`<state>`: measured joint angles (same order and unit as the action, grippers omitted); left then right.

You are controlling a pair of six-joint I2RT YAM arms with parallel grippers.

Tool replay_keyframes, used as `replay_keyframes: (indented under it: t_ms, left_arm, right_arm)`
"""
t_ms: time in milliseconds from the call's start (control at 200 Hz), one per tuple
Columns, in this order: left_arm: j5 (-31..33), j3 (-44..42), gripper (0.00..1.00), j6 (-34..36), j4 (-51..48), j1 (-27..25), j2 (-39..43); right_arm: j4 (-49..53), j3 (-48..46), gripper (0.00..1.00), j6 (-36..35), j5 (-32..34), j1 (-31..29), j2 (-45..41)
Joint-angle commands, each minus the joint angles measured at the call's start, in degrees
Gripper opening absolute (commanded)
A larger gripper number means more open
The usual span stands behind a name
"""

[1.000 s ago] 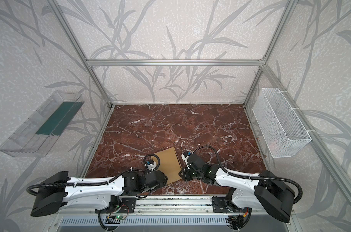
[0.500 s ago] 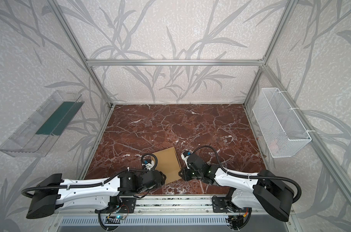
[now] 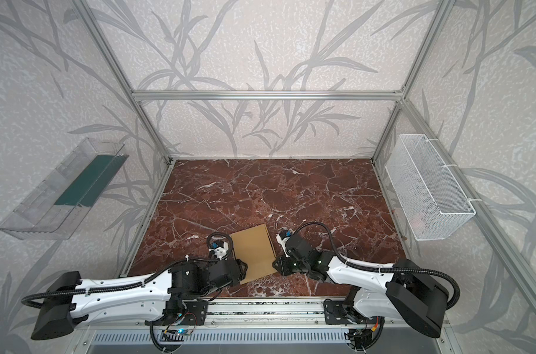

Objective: Fold the paper box

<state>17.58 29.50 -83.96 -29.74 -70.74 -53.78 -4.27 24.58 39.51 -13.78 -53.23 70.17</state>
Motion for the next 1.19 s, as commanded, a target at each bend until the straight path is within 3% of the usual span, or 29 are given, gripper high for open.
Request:
replay_keyframes:
  t_ms: [0, 250, 510, 710, 960, 1190]
  left_arm:
    - [2.8, -0.1, 0.66, 3.3, -5.7, 3.2, 3.1]
    - [-1.7, 4.9, 0.68, 17.8, -8.7, 18.9, 4.6]
    - [-11.3, 12.7, 0.69, 31.1, -5.2, 36.2, -5.5]
    - [-16.7, 15.9, 0.69, 34.0, -1.3, 45.3, -13.7]
    - [-22.5, 17.0, 0.69, 32.9, 4.3, 49.7, -23.2]
    - [-25.6, 21.5, 0.69, 33.3, -0.1, 51.0, -33.0]
  right_arm:
    - [-0.9, -0.4, 0.24, 0.5, 0.3, 0.0, 0.1]
    - [-0.8, -0.6, 0.24, 0.5, 0.8, 0.0, -0.1]
    - [-0.9, -0.8, 0.23, 0.8, 1.1, 0.0, -0.5]
    - [-0.3, -0.9, 0.24, 1.0, 1.4, 0.0, -1.3]
    - [0.1, -1.2, 0.23, 1.1, 1.7, 0.0, -2.4]
    - [0.0, -1.5, 0.23, 1.3, 1.7, 0.0, -2.9]
